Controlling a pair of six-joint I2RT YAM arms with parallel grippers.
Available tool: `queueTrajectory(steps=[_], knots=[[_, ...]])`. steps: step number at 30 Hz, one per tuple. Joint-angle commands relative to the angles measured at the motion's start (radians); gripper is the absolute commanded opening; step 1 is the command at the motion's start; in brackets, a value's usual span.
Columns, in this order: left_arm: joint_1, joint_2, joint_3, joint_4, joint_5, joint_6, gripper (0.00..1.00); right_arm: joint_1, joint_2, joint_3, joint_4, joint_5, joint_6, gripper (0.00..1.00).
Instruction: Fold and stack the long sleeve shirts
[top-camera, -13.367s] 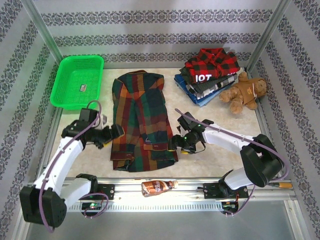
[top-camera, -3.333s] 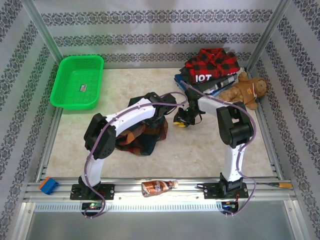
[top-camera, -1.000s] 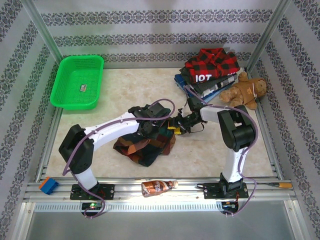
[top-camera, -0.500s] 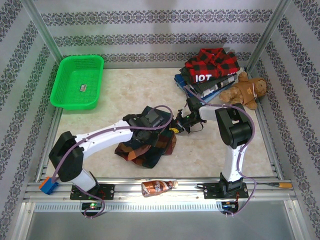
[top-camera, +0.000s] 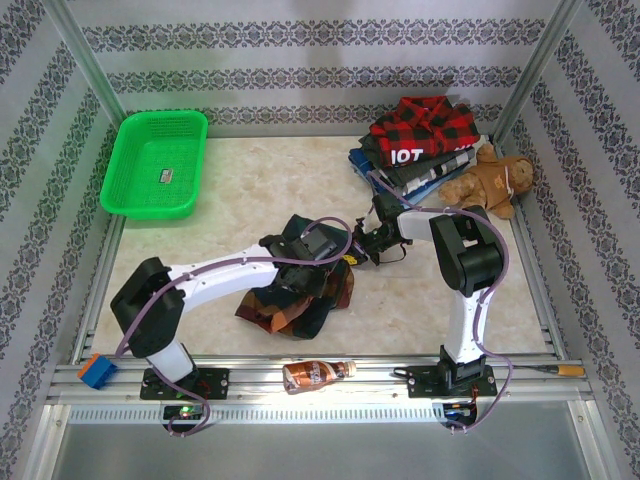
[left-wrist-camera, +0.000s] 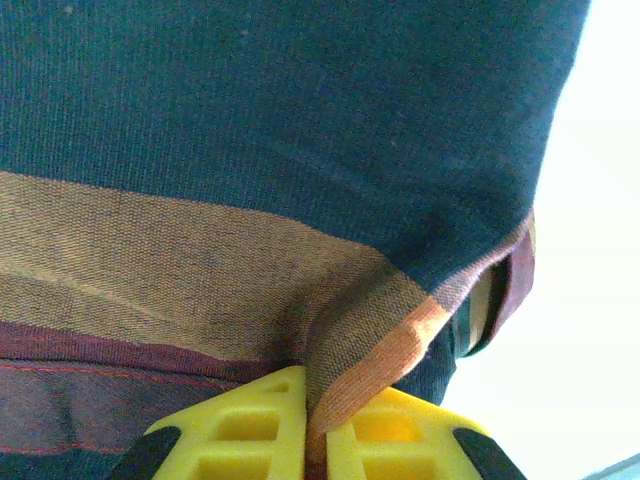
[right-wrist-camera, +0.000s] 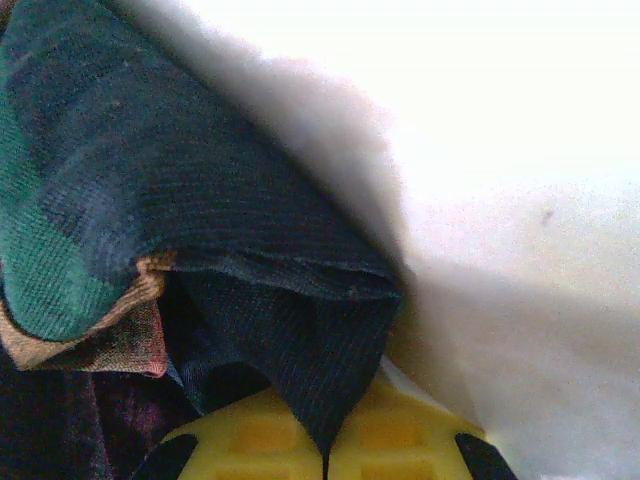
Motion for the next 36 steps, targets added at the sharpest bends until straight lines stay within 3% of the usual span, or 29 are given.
queueTrajectory(steps=[1, 3, 7, 9, 12, 17, 24, 27, 30, 33, 36], knots=[[-0.003, 0.029, 0.025, 0.058, 0.012, -0.117, 0.11, -0.011, 0.025, -0.008, 0.029, 0.027, 0.019, 0.06], [-0.002, 0.042, 0.029, 0.094, 0.031, -0.143, 0.12, -0.009, 0.026, -0.012, 0.031, 0.027, 0.02, 0.07], [-0.002, 0.051, 0.02, 0.201, 0.085, -0.182, 0.27, -0.009, 0.026, -0.014, 0.035, 0.028, 0.022, 0.1], [0.001, 0.047, 0.013, 0.249, 0.102, -0.2, 0.44, -0.011, 0.02, -0.012, 0.027, 0.031, 0.022, 0.17], [0.011, 0.012, 0.01, 0.296, 0.109, -0.223, 0.56, -0.016, -0.007, -0.015, 0.024, 0.045, 0.03, 0.36], [0.057, -0.118, 0.006, 0.356, 0.128, -0.247, 0.66, -0.081, -0.112, 0.008, -0.058, 0.119, 0.023, 0.55], [0.204, -0.368, -0.023, 0.137, 0.103, -0.203, 0.71, -0.233, -0.28, 0.049, -0.205, 0.24, -0.03, 0.61], [0.286, -0.464, -0.122, 0.03, 0.105, -0.183, 0.66, -0.196, -0.339, 0.058, -0.212, 0.204, -0.044, 0.55], [0.321, -0.521, -0.227, -0.01, 0.1, -0.148, 0.4, -0.054, -0.372, 0.083, -0.214, 0.148, -0.044, 0.37], [0.322, -0.527, -0.314, 0.056, 0.14, -0.138, 0.26, 0.085, -0.361, 0.095, -0.182, 0.168, -0.006, 0.24], [0.307, -0.494, -0.387, 0.147, 0.17, -0.151, 0.21, 0.14, -0.275, 0.12, -0.155, 0.212, 0.015, 0.16]])
